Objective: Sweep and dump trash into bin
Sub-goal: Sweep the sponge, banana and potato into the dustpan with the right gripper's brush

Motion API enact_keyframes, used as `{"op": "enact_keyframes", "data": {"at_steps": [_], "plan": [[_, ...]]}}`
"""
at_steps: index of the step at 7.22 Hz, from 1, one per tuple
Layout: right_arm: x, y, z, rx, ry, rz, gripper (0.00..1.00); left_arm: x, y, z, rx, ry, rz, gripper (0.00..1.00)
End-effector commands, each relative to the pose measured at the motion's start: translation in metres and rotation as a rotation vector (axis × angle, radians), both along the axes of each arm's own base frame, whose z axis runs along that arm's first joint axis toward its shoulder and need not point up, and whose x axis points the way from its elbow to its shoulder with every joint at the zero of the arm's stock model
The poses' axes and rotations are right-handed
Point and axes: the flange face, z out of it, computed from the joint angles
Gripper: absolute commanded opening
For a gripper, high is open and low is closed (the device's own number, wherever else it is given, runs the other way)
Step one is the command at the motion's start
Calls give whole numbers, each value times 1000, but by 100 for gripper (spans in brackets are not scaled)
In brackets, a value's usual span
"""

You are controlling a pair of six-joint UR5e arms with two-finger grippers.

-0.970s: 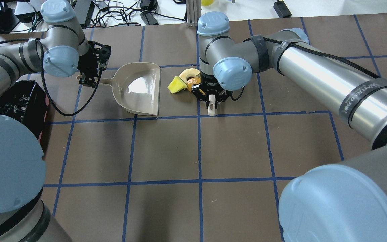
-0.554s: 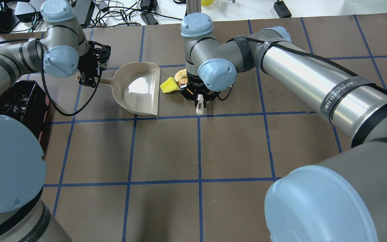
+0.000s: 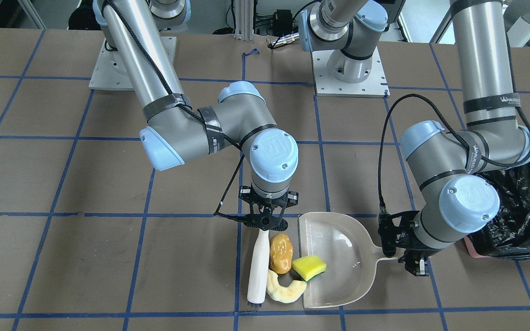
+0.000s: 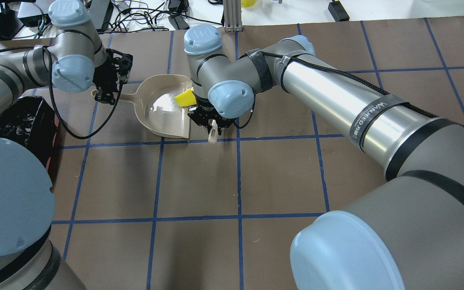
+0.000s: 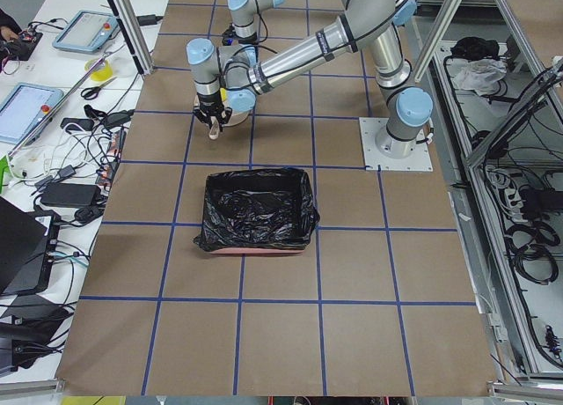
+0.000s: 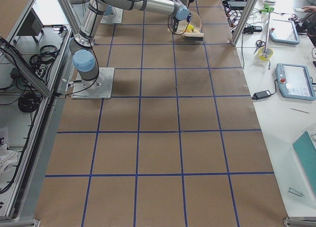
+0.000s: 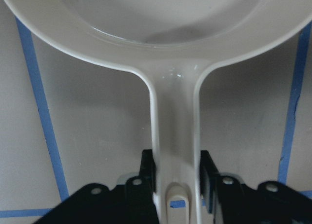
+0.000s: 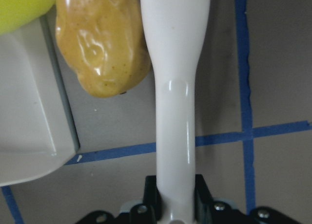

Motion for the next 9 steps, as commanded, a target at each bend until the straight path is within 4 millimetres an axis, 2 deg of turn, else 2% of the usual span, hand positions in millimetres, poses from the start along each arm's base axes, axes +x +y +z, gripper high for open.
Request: {"op": "enact_keyframes", "data": {"at_steps": [1, 3, 5, 6, 8, 9], "plan": [[35, 8, 2, -9, -59, -41, 0, 0, 0, 0, 0, 0, 0, 0], [59, 17, 11, -11, -100, -50, 0, 0, 0, 0, 0, 0, 0, 0], [91, 30, 3, -28, -132, -50, 0, 0, 0, 0, 0, 0, 0, 0], [99, 29, 6, -37, -146, -45, 0, 0, 0, 0, 0, 0, 0, 0], [124, 46, 18, -16, -195, -70, 0, 0, 0, 0, 0, 0, 0, 0], [125, 48, 24, -24, -192, -67, 0, 1, 0, 0, 0, 0, 2, 0]]}}
